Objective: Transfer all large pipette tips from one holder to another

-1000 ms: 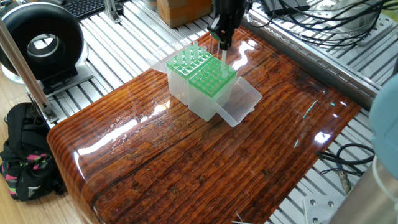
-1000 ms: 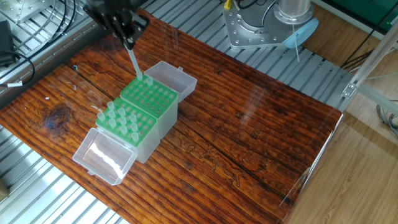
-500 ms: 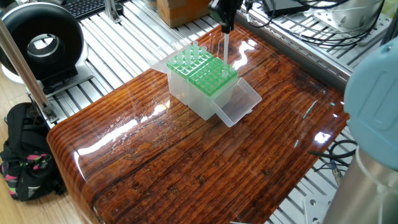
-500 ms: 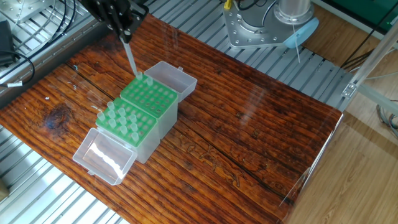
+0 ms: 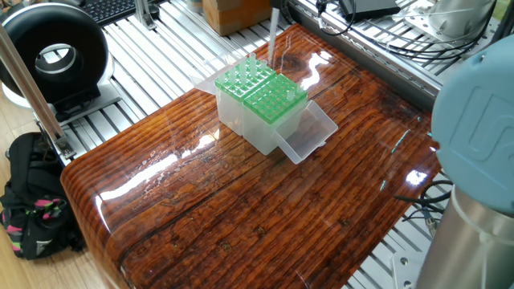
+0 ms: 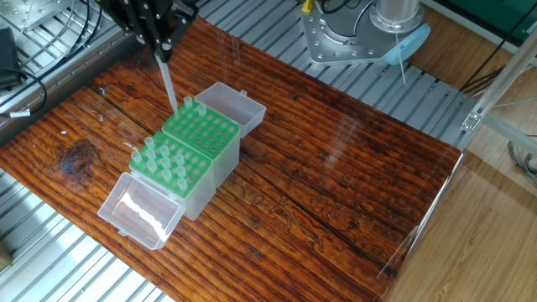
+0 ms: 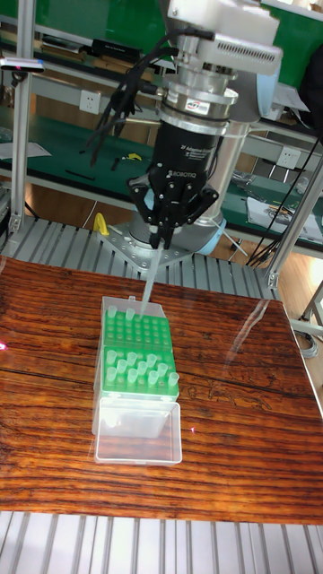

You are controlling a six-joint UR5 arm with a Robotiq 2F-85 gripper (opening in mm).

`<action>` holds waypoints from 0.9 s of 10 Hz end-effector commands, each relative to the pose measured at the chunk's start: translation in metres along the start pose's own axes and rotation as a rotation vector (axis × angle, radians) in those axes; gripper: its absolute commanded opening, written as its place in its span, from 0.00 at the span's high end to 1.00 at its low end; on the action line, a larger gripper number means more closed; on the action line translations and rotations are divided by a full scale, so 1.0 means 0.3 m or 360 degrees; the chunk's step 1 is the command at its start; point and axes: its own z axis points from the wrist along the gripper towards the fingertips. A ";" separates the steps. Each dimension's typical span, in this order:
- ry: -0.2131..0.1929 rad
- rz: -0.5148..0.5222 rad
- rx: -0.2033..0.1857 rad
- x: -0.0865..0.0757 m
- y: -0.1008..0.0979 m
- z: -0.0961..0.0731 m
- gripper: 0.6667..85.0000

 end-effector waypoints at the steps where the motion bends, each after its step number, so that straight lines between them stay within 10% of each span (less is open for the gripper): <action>1: -0.0080 -0.0077 -0.0073 -0.067 0.048 -0.006 0.84; 5: -0.0050 -0.0060 -0.0098 -0.096 0.132 0.045 0.83; 9: -0.0033 -0.0009 0.0005 -0.074 0.208 0.168 0.84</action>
